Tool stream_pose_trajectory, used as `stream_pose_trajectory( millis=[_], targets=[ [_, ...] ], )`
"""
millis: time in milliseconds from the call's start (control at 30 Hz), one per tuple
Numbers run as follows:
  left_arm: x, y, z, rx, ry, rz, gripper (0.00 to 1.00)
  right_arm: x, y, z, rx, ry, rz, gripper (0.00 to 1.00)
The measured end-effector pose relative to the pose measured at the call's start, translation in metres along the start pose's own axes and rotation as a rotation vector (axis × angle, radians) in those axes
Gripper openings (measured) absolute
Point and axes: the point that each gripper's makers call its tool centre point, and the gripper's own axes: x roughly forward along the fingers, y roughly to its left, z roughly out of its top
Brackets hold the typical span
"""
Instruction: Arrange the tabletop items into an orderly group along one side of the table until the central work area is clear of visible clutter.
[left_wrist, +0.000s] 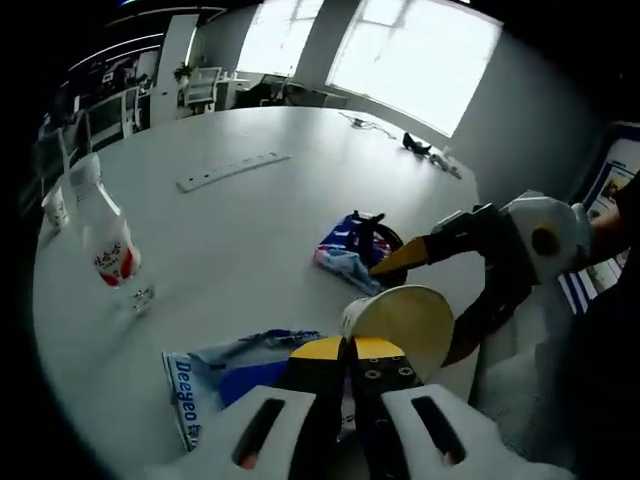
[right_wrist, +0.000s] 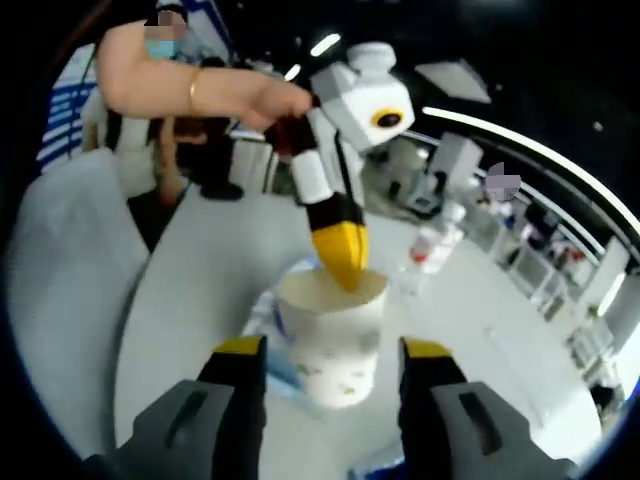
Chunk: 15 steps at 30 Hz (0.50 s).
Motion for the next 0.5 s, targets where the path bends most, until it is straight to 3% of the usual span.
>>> stream_pose_trajectory(
  millis=[133,233,500],
  targets=[
    [0.0003,-0.0036,0.0018,0.003,-0.005,-0.016,0.01,0.0010,0.0008,0.0022,-0.009,-0.002,0.002,0.43],
    [0.0004,-0.0014,0.0031,0.001,-0.008,-0.001,0.01,0.0012,0.0000,0.0025,-0.021,0.003,0.000,0.35],
    [0.0001,0.0002,0.0058,-0.006,-0.024,0.009,0.01,0.0017,-0.0034,0.0019,-0.011,0.010,-0.018,0.33]
  ],
)
